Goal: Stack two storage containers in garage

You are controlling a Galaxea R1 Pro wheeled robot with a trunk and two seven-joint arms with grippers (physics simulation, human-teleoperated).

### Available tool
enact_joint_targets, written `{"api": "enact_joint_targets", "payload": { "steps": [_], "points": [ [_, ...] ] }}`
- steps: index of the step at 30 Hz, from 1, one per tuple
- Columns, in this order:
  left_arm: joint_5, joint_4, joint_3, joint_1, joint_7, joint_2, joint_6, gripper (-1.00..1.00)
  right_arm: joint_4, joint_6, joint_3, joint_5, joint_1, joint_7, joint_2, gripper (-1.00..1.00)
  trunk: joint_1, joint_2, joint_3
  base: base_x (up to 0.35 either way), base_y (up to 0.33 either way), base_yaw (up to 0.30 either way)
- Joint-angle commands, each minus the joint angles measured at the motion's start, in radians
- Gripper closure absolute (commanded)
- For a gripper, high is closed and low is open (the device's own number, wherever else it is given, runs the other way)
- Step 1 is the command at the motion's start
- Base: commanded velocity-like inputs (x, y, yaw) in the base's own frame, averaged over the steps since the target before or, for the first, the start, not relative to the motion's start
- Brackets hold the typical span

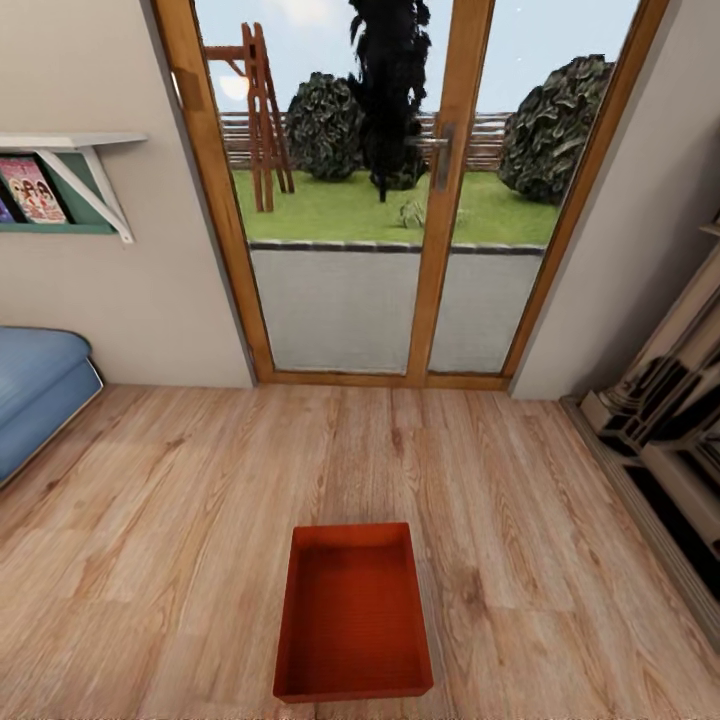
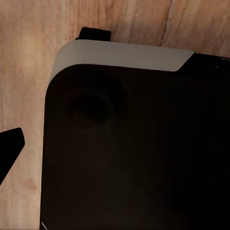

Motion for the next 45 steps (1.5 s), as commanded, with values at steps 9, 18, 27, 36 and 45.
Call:
{"api": "enact_joint_targets", "payload": {
  "steps": [9, 18, 27, 36, 45],
  "points": [
    [0.006, 0.001, 0.006, -0.001, 0.001, 0.000, -0.003, -1.00, 0.003, -0.005, 0.008, -0.009, -0.001, -0.001, 0.001, -1.00, 0.000, 0.000, -0.015, 0.000, 0.000, 0.000],
    [0.006, 0.001, 0.005, 0.000, 0.001, 0.000, -0.003, -1.00, 0.002, -0.005, 0.008, -0.009, -0.001, -0.001, 0.001, -1.00, 0.000, 0.000, -0.029, 0.000, 0.000, 0.000],
    [0.006, 0.001, 0.005, -0.001, 0.001, 0.000, -0.003, -1.00, 0.003, -0.005, 0.008, -0.009, -0.001, -0.001, 0.000, -1.00, 0.000, 0.000, -0.043, 0.000, 0.000, 0.000],
    [0.006, 0.001, 0.005, -0.001, 0.001, 0.000, -0.003, -1.00, 0.003, -0.006, 0.008, -0.009, -0.001, -0.001, 0.000, -1.00, 0.000, 0.000, -0.054, 0.000, 0.000, 0.000],
    [0.006, 0.001, 0.005, -0.001, 0.001, -0.001, -0.003, -1.00, 0.002, -0.006, 0.010, -0.008, -0.001, -0.001, 0.000, -1.00, 0.000, 0.000, -0.055, 0.000, 0.000, 0.000]
  ]
}}
